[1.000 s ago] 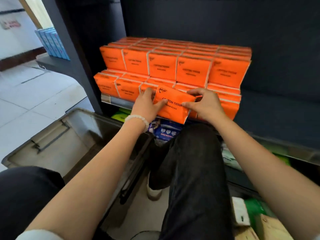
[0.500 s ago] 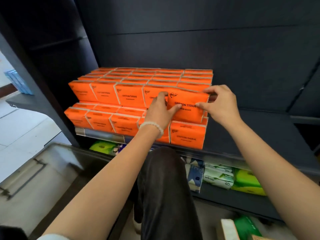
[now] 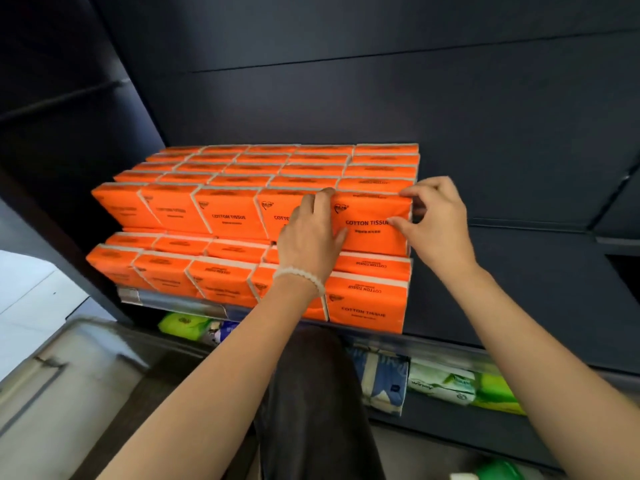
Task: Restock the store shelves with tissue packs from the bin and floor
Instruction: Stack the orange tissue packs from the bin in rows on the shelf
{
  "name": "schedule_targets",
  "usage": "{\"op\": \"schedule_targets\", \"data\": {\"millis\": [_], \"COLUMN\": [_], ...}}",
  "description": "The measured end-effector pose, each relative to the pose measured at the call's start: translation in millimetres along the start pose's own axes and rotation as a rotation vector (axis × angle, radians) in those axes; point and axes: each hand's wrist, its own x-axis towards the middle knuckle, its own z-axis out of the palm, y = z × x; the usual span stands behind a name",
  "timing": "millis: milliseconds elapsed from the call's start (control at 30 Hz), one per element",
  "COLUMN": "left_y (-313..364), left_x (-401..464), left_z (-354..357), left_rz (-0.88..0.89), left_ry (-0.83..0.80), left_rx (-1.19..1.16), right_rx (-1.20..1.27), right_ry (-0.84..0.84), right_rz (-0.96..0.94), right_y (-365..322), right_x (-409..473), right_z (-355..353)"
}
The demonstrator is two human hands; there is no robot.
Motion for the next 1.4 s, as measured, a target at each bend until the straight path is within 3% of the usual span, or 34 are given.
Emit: {"op": "schedule_targets", "data": {"millis": [133,467,600,833,1000,1233,1400], "left_y": [-1.1,-4.5,-21.0,-90.8,-146.3,-218.9,-240.4], "left_x": [-0.5,-4.7,-24.1,-80.4,-108.6,-143.6,-169.2], "left_z": [2.4,-16.2,-42.7,-89.4,-114.4,-112.7,-97.8], "left_rz": [0.045,0.092,0.097,0.135,0.024,-0.076,-0.155], "left_ry": [-0.016,-0.064,-0.018,-0.039,-0.056,-0.092,-0.226], "left_rx": [0.066,0.04,0.104,0.36,0.466,0.475,0.423], "right_rx": [-0.079,-0.562,-0.528,-0.439,-0.398,-0.31,-0.29], "right_ry": [0.019,0.101,0.147,-0.085,-0.187,-0.24,-0.343], "right_rz": [-0.049,-0.268,-0.404,-0.586,-0.653,-0.562,-0.456], "right_y": [-0.5,-22.0,-53.4,-110.7,-146.4,-169.8,-165.9], "right_x": [-3.1,-12.9,-29.3,-71.1,-82.1,-99.1,-127.5], "right_z": [2.8,-1.8,8.7,66.2,110.6,167.6,184.9]}}
